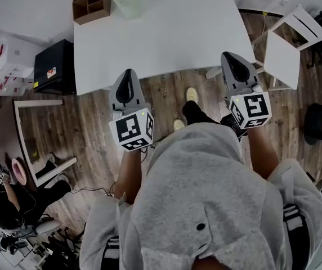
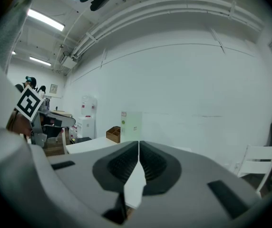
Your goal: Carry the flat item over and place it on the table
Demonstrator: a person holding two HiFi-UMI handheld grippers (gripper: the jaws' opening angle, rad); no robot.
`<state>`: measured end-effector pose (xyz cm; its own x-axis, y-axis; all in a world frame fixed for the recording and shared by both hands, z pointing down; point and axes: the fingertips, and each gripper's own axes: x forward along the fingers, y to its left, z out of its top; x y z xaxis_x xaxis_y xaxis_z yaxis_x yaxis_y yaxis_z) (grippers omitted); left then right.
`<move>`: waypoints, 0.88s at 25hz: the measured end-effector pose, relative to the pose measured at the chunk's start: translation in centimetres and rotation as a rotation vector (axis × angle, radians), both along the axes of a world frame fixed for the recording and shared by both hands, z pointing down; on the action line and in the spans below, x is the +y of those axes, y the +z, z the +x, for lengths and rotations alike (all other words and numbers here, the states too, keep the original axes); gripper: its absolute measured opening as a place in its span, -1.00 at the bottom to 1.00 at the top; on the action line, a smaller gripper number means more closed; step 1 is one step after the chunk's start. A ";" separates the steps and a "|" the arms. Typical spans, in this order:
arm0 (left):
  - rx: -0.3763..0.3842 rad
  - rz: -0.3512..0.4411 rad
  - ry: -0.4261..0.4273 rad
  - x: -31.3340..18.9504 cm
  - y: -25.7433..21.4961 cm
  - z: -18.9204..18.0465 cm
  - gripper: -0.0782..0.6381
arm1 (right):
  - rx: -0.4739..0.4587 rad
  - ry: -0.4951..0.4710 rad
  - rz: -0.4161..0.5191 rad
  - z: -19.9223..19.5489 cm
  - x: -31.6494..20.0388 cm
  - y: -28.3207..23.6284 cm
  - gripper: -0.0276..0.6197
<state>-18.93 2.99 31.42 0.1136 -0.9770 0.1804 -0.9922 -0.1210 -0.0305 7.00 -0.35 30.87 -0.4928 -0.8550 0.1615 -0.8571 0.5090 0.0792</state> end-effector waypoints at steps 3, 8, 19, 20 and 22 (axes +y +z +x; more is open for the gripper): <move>0.015 0.005 0.000 1.9 0.0 -0.6 -0.71 | 0.005 0.004 0.004 -0.3 1.8 -0.3 -0.83; 0.031 0.005 0.009 4.3 0.0 -0.3 -0.71 | 0.023 0.006 0.012 -0.2 4.4 -1.0 -0.83; 0.031 -0.022 -0.023 7.4 0.1 1.4 -0.71 | 0.045 -0.004 -0.038 3.1 7.0 -0.3 -0.83; 0.028 -0.023 -0.025 7.4 0.1 1.8 -0.71 | 0.041 -0.004 -0.041 3.5 6.9 -0.3 -0.83; 0.022 -0.031 -0.026 7.4 0.4 2.7 -0.71 | 0.037 -0.001 -0.046 4.4 6.8 -0.1 -0.83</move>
<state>-16.25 10.40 31.78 0.0928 -0.9735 0.2089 -0.9954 -0.0961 -0.0057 11.44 6.45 30.73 -0.4862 -0.8459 0.2192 -0.8537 0.5134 0.0876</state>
